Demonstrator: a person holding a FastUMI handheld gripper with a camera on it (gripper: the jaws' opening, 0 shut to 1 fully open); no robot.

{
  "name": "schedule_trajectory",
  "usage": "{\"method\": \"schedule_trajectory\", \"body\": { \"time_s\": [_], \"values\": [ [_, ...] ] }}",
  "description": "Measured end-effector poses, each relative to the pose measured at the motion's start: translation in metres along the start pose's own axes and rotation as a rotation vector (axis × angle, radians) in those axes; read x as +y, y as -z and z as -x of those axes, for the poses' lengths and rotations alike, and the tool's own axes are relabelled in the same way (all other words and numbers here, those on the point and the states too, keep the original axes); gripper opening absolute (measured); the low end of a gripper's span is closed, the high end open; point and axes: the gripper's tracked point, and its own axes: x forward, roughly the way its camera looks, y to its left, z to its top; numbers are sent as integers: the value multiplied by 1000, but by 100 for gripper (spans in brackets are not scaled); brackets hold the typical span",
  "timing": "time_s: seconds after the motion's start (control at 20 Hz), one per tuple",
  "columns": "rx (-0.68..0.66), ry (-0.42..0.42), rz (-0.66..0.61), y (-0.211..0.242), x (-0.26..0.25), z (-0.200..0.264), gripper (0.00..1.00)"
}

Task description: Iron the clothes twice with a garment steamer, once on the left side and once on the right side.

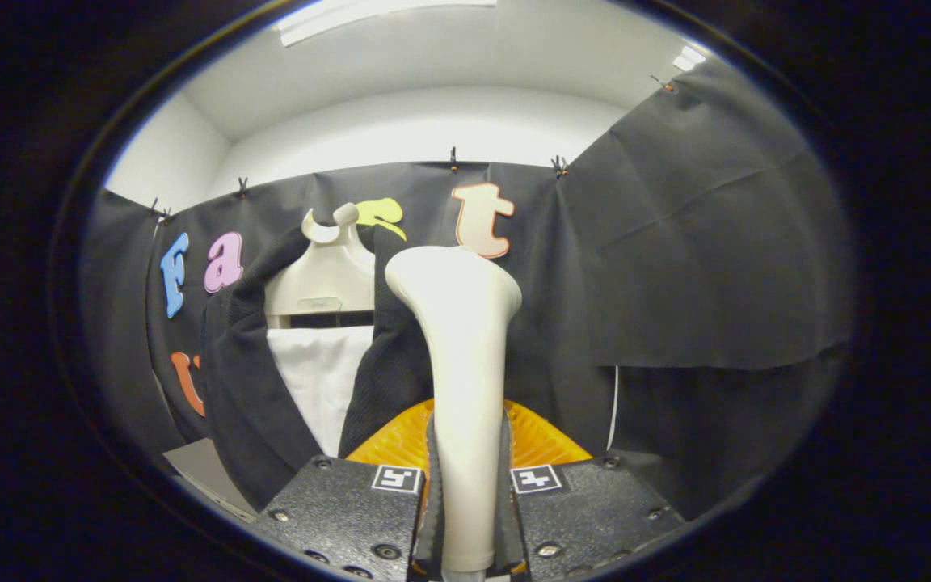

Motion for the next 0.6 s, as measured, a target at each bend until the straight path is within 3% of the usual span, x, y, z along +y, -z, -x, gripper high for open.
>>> {"method": "schedule_trajectory", "body": {
  "time_s": [0.6],
  "values": [
    [89, 24, 18, 53, -18, 24, 27]
  ]
}}
